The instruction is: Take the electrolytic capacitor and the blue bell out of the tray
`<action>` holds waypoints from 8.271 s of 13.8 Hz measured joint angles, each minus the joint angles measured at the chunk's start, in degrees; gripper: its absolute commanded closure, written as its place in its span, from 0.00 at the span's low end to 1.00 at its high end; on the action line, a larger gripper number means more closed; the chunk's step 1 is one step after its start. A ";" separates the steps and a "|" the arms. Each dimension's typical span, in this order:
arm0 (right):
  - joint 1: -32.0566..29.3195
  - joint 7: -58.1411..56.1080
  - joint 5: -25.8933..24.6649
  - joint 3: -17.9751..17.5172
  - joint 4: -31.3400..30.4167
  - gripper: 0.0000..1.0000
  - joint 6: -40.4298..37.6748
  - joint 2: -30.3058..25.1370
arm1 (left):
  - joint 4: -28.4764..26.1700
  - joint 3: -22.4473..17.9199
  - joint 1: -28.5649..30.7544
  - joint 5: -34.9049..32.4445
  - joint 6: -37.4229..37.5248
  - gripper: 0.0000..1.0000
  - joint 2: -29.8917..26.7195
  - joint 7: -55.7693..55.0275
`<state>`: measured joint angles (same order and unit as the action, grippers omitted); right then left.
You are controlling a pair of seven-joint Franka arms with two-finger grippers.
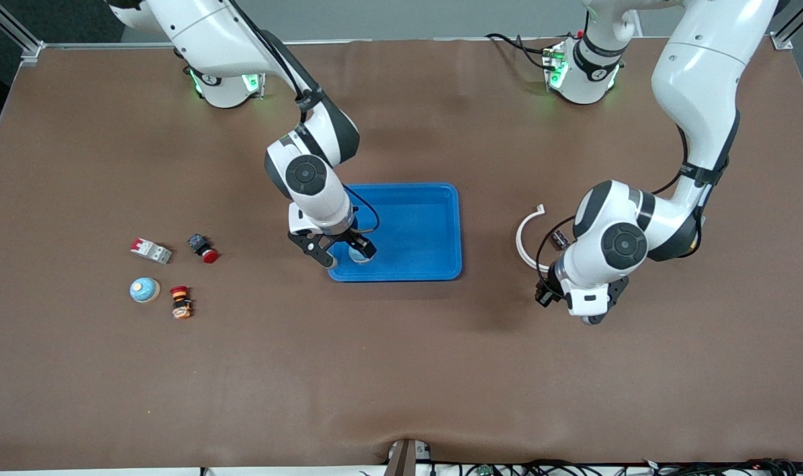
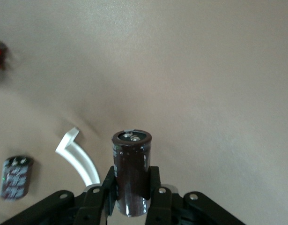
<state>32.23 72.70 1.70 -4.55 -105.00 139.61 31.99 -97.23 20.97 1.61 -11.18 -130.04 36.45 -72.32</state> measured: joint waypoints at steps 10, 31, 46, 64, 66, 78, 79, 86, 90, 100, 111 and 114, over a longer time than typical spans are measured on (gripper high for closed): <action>1.27 0.62 -1.59 0.04 0.54 0.00 1.47 3.77 | 0.06 -3.05 0.51 0.00 -5.08 0.00 4.91 1.62; 0.55 -20.23 -12.46 1.33 19.78 1.00 -41.00 3.50 | 2.57 -2.83 4.88 0.57 29.08 0.00 -31.12 48.50; -25.52 -73.40 -15.41 2.01 -22.64 1.00 -11.04 -23.19 | 8.23 -10.74 0.08 3.59 38.92 0.00 -36.65 63.68; -46.24 -97.87 -15.27 1.90 -42.85 1.00 9.56 -28.82 | 8.24 -11.14 -0.11 5.22 38.92 0.00 -36.65 63.67; -46.56 -97.88 -13.84 1.90 -43.88 1.00 10.52 -28.60 | 8.24 -11.09 -0.19 5.24 38.92 0.00 -36.65 63.67; -48.16 -97.88 -10.70 1.83 -45.36 1.00 17.97 -22.12 | 8.24 -11.01 -0.28 5.31 38.92 0.00 -36.65 63.67; -48.16 -97.88 -10.70 1.83 -45.49 1.00 18.53 -21.81 | 8.24 -11.00 -0.28 5.31 38.92 0.00 -36.65 63.67; -48.20 -97.86 -10.49 1.78 -45.59 0.00 19.66 -21.15 | 8.23 -11.01 -0.28 5.32 38.92 0.00 -36.65 63.67; -47.84 -97.87 -10.48 0.70 -44.23 0.00 16.32 -22.02 | 8.23 -11.01 -0.27 5.32 38.93 0.00 -36.65 63.57; -43.11 -97.39 -6.58 0.12 -13.65 0.00 -21.60 -24.20 | 8.19 -11.01 -0.25 5.32 38.98 0.00 -36.51 63.56; -40.29 -72.94 -4.31 0.32 15.34 0.00 -44.05 -21.02 | 8.23 -11.00 -0.30 5.32 38.83 0.00 -36.01 63.51; -40.14 -70.80 -2.11 1.28 17.27 0.00 -44.53 -21.47 | 8.23 -11.00 -0.32 5.32 38.81 0.00 -36.01 63.51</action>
<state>-7.91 1.90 -0.41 -3.26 -87.73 95.08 10.52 -89.01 9.97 1.29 -5.87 -91.23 0.44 -8.81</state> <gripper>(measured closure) 0.000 0.000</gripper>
